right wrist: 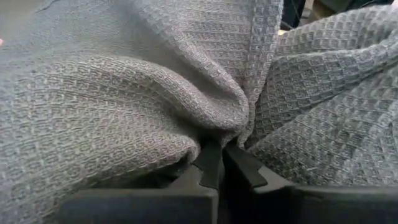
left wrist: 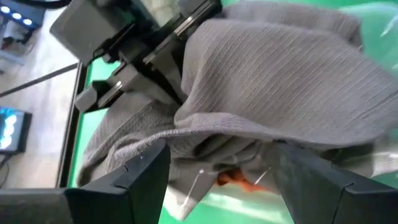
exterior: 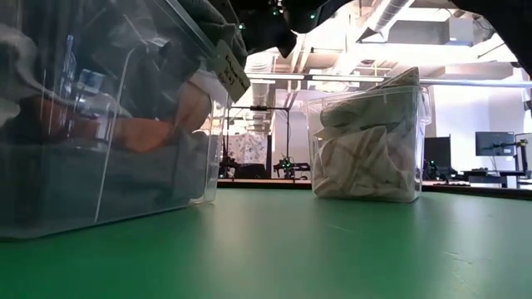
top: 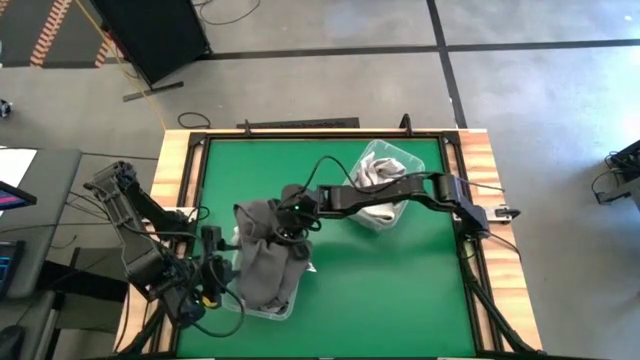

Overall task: Sort towels by color in basket
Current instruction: Put the black towel into the bottom transparent bin

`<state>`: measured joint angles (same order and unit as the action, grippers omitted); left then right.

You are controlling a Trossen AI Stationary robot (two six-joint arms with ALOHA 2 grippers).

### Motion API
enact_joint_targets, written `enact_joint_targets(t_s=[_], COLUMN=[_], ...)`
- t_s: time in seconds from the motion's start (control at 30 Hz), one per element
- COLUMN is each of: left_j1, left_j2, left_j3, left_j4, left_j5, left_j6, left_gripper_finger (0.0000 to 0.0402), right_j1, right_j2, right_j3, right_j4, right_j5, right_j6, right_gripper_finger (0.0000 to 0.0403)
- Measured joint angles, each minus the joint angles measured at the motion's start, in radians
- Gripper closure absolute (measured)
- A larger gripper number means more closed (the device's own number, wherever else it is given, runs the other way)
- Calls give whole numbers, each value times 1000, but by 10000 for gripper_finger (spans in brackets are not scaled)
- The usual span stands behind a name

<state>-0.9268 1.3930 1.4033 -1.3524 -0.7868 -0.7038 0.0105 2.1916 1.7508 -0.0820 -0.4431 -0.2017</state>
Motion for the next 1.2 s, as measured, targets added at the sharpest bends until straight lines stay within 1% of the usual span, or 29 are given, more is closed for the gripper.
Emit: enact_joint_targets(t_s=[0.1,0.2,0.27,0.37,0.47,0.57,0.63,0.83,1.0,1.2], left_j1=[0,0,0,6,21,30,40,81,133,230], left_j2=[0,0,0,0,0,1,1,2,1,2], left_j3=[0,0,0,0,-9,-41,-69,-115,-131,-164], left_j4=[49,85,98,118,147,166,180,267,367,429], left_j5=[-1,-1,-1,-9,-14,-15,-13,-14,-3,50], left_j6=[34,61,81,111,143,165,178,262,365,442], left_gripper_finger=[138,138,138,138,138,138,138,138,138,142], right_j1=[9,17,18,19,19,27,33,57,75,91], right_j2=[-7,-7,-7,-8,-34,-85,-127,-216,-267,-295], right_j3=[-1,-1,-1,-1,-3,-7,-6,-4,-3,-3], right_j4=[-18,-24,-27,-30,-76,-165,-209,-333,-436,-600], right_j5=[0,0,-1,-4,6,53,86,140,264,368], right_j6=[10,9,9,6,-9,-35,-58,-77,-77,-24], right_gripper_finger=[351,317,283,218,158,124,115,112,112,112])
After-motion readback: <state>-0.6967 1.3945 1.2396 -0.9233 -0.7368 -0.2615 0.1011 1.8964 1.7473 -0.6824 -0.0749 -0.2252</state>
